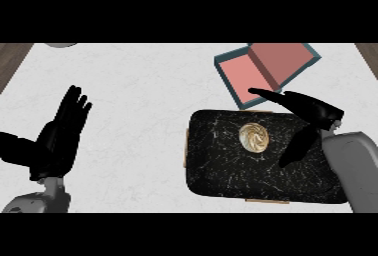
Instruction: Pick the cupcake from the tray and place it in the cardboard box
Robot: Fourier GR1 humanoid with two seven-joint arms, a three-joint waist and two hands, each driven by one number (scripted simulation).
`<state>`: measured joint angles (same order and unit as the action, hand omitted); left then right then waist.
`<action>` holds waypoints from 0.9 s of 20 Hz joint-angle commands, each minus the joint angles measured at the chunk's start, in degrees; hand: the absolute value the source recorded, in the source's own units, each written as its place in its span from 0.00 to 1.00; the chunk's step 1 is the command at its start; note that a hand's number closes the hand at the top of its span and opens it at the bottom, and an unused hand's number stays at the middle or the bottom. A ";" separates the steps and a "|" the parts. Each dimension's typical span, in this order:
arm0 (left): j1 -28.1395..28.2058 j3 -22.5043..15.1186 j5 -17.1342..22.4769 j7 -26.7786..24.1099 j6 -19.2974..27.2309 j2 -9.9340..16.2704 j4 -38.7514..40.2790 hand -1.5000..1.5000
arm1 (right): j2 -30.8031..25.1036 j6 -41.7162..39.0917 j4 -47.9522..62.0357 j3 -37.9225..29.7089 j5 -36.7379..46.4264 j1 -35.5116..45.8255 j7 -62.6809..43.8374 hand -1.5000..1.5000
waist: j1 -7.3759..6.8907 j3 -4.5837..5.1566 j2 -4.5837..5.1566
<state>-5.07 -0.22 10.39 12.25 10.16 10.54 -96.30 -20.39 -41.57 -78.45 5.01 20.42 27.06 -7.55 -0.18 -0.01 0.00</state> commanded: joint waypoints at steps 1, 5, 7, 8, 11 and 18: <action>-1.64 -0.90 -2.13 0.84 1.11 -2.36 0.97 0.50 | 2.00 -0.11 0.73 0.49 2.98 0.29 -0.27 0.00 | 0.04 0.01 0.01; 4.64 -0.90 -2.00 -1.16 -0.89 -2.20 -3.93 0.50 | 3.36 -0.38 5.00 -0.25 3.91 2.85 0.11 0.00 | -0.27 0.00 -0.03; 0.90 0.20 -1.99 -1.44 -0.90 -2.68 0.41 0.50 | 3.67 2.57 6.34 1.80 7.28 -0.59 5.77 0.00 | -0.13 0.00 0.05; 1.75 -0.78 -3.44 2.02 0.49 -2.41 -4.23 0.50 | 3.11 -2.59 5.48 -1.87 3.47 4.81 0.17 0.00 | -0.18 0.00 -0.02; -3.57 2.77 -1.84 0.28 -1.57 -1.61 2.87 0.50 | 3.67 0.32 3.18 0.48 6.91 -0.81 4.85 0.00 | 0.13 0.01 0.01; 0.10 3.96 -0.86 -0.19 -5.12 -1.29 1.68 0.50 | 6.62 -0.56 4.75 -0.09 8.93 0.43 2.13 0.00 | 0.00 0.01 -0.01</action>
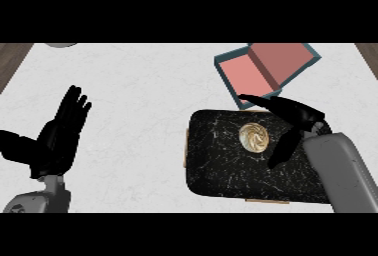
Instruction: Pick the cupcake from the tray and place it in the cardboard box
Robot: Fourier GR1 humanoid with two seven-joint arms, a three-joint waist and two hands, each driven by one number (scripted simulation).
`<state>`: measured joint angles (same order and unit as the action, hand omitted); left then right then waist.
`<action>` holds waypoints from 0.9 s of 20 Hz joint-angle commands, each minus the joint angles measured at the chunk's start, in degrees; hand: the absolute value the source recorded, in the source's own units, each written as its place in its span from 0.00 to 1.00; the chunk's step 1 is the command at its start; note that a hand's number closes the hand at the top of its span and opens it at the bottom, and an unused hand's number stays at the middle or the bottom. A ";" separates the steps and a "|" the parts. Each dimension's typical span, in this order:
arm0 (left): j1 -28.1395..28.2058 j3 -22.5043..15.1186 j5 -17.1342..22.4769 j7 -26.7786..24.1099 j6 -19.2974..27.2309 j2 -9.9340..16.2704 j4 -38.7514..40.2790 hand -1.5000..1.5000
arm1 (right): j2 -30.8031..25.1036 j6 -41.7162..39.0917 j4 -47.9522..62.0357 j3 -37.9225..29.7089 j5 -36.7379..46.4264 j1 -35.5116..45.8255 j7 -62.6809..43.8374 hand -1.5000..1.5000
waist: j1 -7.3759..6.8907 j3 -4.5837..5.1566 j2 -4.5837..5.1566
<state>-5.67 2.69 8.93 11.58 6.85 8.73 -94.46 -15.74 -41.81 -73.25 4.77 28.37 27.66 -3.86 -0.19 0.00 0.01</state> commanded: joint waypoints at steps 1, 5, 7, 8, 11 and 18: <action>-0.30 -0.08 -1.42 -0.68 -0.17 -0.70 0.81 0.50 | 2.03 2.67 5.26 1.02 3.59 1.40 2.66 0.00 | -0.10 -0.01 0.04; -3.46 3.01 0.47 0.97 -0.78 0.11 2.36 0.50 | 0.41 -0.88 1.53 -0.76 2.65 -0.46 2.44 0.00 | 0.07 0.00 0.01; 2.07 -0.05 -1.28 -1.52 -1.14 -1.89 -0.14 0.50 | 3.12 3.39 2.06 2.39 6.20 -2.49 2.91 0.00 | -0.03 0.00 -0.02; 0.07 1.25 -1.78 -0.08 -1.33 -0.38 -0.18 0.50 | 1.38 0.42 1.35 -0.12 4.55 -1.14 3.64 0.00 | 0.03 0.00 -0.02; 1.38 3.23 0.10 -0.61 -2.88 0.37 -1.17 0.50 | 2.32 3.46 5.63 1.15 7.42 0.33 6.41 0.00 | -0.14 0.00 0.01; -1.83 2.32 -2.16 -0.84 -1.46 -1.14 2.58 0.50 | 1.61 7.25 2.68 3.95 11.28 -1.69 12.72 1.00 | 0.11 -0.01 0.04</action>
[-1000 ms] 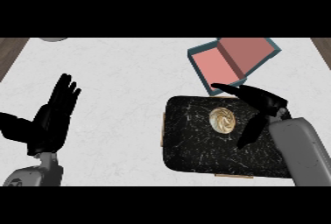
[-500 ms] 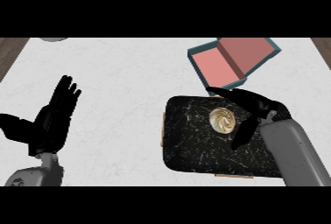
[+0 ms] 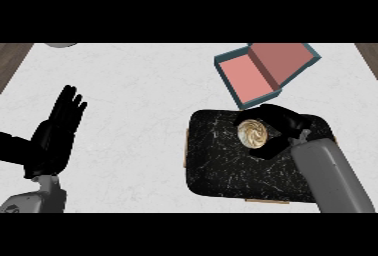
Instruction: Pick the cupcake from the tray and place it in the cardboard box
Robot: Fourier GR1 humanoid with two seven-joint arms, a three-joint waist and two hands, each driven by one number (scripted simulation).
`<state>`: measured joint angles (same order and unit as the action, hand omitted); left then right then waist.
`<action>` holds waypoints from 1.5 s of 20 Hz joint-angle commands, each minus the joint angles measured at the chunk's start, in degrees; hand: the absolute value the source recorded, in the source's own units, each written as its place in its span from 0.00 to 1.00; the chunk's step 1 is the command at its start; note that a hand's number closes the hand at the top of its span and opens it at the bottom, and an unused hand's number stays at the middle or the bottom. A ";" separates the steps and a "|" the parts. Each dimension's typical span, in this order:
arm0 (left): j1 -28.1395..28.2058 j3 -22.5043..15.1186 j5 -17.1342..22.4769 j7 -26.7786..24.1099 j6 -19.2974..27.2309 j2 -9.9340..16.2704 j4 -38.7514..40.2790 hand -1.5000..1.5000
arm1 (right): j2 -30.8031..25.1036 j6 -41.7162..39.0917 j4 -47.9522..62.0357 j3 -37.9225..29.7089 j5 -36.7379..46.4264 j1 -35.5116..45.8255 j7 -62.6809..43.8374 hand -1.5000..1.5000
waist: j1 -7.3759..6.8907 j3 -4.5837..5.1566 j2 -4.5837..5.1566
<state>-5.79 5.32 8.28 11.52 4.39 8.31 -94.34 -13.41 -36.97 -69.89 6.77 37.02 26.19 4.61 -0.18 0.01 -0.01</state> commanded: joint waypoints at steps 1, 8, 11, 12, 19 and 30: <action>0.87 -2.02 -1.60 0.75 1.10 -1.67 -1.98 0.50 | -0.49 2.77 3.55 1.12 3.29 4.08 4.41 1.00 | -0.30 -0.02 0.07; 0.04 0.87 0.98 3.31 -1.15 0.53 -2.44 0.50 | -1.57 7.76 -0.50 0.25 6.01 -0.82 8.54 1.00 | -0.10 -0.02 0.01; -0.67 -1.51 -1.49 1.60 1.12 -1.59 -1.76 0.50 | 12.89 16.89 -5.23 11.86 12.69 2.76 -12.88 1.00 | -1.33 0.05 -0.23; -1.74 -3.04 -1.82 2.79 -0.06 -1.12 -1.81 0.50 | 13.00 18.27 -2.73 14.90 14.75 6.05 -16.27 1.00 | -3.37 0.08 0.00; -4.90 -4.03 -1.53 1.54 -0.10 -3.17 2.13 0.50 | 13.33 30.73 0.33 29.36 13.21 18.36 -36.80 1.00 | -6.29 0.11 0.73; -4.78 -4.74 -2.85 1.11 0.71 -3.79 2.33 0.50 | 13.40 43.88 -1.86 37.48 -1.41 40.33 -58.22 1.00 | -4.99 0.11 0.18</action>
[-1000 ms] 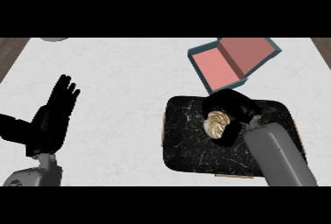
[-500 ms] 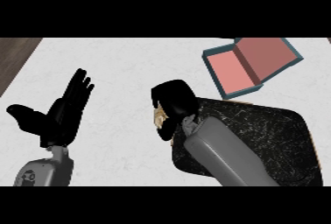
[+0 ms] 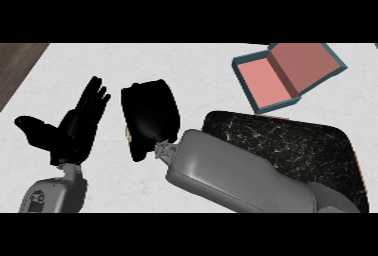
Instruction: Pick the cupcake from the tray and place it in the cardboard box
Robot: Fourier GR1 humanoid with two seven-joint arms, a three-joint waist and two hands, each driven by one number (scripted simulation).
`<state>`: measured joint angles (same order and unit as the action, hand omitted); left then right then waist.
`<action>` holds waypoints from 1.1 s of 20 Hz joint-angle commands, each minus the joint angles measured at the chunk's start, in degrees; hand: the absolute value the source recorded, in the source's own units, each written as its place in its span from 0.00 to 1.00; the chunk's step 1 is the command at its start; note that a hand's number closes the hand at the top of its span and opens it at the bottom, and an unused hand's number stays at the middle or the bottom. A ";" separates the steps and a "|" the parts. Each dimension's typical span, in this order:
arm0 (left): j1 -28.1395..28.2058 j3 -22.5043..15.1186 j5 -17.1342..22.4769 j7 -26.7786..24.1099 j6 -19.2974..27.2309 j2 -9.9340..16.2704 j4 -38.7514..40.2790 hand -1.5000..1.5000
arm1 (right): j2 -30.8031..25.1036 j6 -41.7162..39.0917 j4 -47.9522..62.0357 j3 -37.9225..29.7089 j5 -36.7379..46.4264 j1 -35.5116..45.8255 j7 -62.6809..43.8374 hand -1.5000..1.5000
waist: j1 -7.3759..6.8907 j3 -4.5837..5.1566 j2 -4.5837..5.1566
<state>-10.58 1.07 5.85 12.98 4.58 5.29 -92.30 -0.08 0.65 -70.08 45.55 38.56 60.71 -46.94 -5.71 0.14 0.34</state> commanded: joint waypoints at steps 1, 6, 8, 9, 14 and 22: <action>0.62 0.25 0.21 -1.16 0.18 -0.69 1.01 0.50 | 0.07 10.21 -0.28 -1.12 -1.17 5.91 -8.01 1.00 | 1.00 -0.01 -0.07; 1.84 2.24 0.45 -0.52 0.51 1.05 -0.89 0.50 | 0.07 14.42 2.67 -3.14 2.67 14.16 -19.18 1.00 | 2.52 -0.03 -0.55; 1.79 2.69 0.74 -0.02 -0.15 1.83 -0.50 0.50 | 0.07 15.11 6.11 -5.27 4.37 15.73 -17.87 1.00 | 3.65 -0.05 -0.32; 2.24 2.20 0.36 -2.23 0.63 0.17 0.57 0.50 | 0.07 16.90 7.34 -5.80 4.43 16.34 -18.94 1.00 | 3.54 -0.02 -0.21; 3.28 4.06 1.62 -1.20 -0.54 2.14 -0.66 0.50 | 0.06 15.94 12.16 -10.61 6.19 16.42 -17.30 1.00 | 4.46 -0.08 -0.26; 4.53 3.94 1.89 1.02 0.18 1.79 -4.60 0.50 | -3.57 16.24 18.57 -18.89 8.23 14.30 -9.77 1.00 | 5.06 -0.13 -0.32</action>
<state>-6.57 4.20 6.79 12.65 4.86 6.66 -95.17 -2.09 15.12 -53.92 29.12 44.93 76.39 -57.18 -0.94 0.04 0.06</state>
